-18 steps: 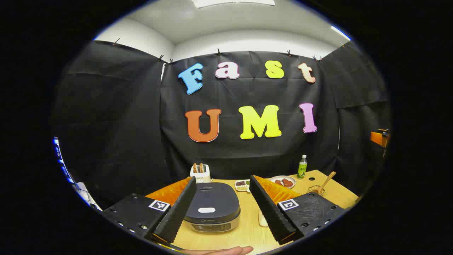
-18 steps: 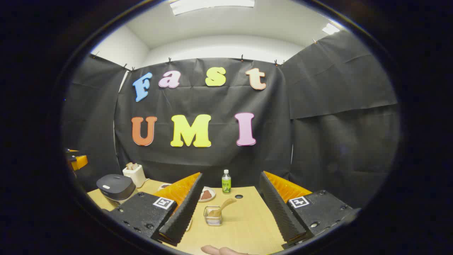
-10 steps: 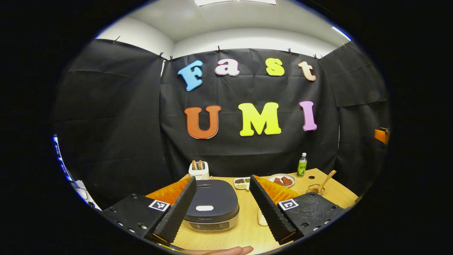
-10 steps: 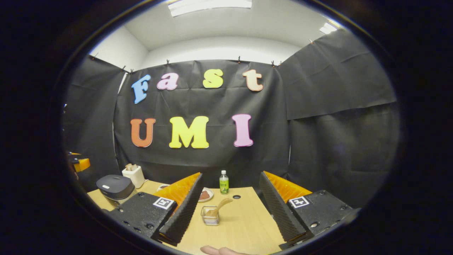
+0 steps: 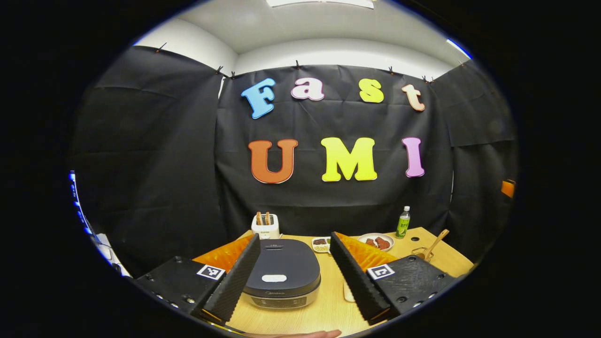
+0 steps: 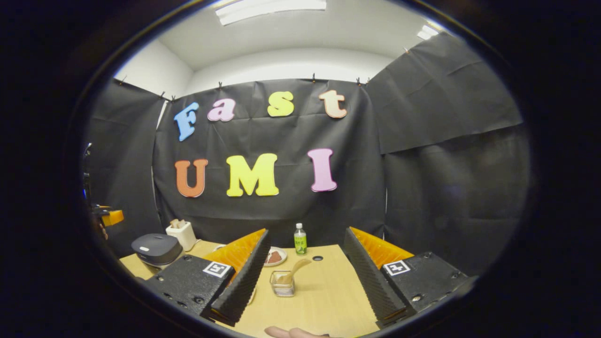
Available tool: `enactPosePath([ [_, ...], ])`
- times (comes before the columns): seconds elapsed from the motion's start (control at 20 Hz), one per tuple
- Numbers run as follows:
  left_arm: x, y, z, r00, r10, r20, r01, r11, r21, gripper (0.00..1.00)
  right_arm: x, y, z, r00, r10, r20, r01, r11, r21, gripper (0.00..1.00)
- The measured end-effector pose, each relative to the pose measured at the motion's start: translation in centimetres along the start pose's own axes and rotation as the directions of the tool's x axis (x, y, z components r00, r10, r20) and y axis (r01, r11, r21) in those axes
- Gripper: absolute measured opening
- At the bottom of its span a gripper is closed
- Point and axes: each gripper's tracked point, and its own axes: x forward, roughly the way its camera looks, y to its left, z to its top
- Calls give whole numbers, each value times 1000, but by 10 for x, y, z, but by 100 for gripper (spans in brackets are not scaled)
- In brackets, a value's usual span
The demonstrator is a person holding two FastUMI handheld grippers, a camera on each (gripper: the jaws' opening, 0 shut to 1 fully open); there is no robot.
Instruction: Close the left gripper, press the button to open the rice cooker; take a wooden spoon from the chopstick holder with the right hand, scoop a spoonful of rice and pour it into the rice cooker, then put the wooden spoon back into the chopstick holder.
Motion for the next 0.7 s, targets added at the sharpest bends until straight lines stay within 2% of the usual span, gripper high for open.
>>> enactPosePath([
  [0.05,5,3,-8,1000,-7,-14,7,1000,-2,96,-1,2,-5,1000,8,0,-8,1000,0,93],
  [0.1,11,8,-16,999,-5,-40,5,1000,-5,74,-3,3,-8,1000,16,-2,-16,1000,-3,100],
  [0.15,16,11,-24,998,-14,-65,13,1000,-1,75,-5,6,-11,1000,25,-5,-26,1000,-9,100],
  [0.25,27,17,-42,994,-13,-111,14,1000,8,45,-9,8,-19,999,41,-6,-41,999,-14,100],
  [0.3,32,22,-50,991,-10,-136,12,1000,13,47,-11,8,-21,999,46,-2,-46,999,-12,100],
  [0.35,39,26,-62,987,-5,-162,9,1000,23,34,-15,7,-23,999,48,0,-48,999,-13,100],
  [0.4,45,30,-73,981,1,-195,4,1000,26,27,-17,5,-25,999,46,1,-46,999,-17,100],
  [0.45,50,36,-85,972,18,-233,-13,1000,22,12,-18,3,-29,999,43,1,-43,999,-22,93],
  [0.5,56,41,-98,959,30,-281,-30,1000,4,0,-20,1,-31,999,41,2,-41,999,-27,100],
  [0.6,61,39,-126,928,14,-372,-33,998,-46,0,-24,0,-33,999,41,4,-41,999,-36,100],
  [0.7,67,47,-143,905,30,-425,-58,997,-53,0,-26,0,-37,999,45,2,-45,998,-46,100],
])
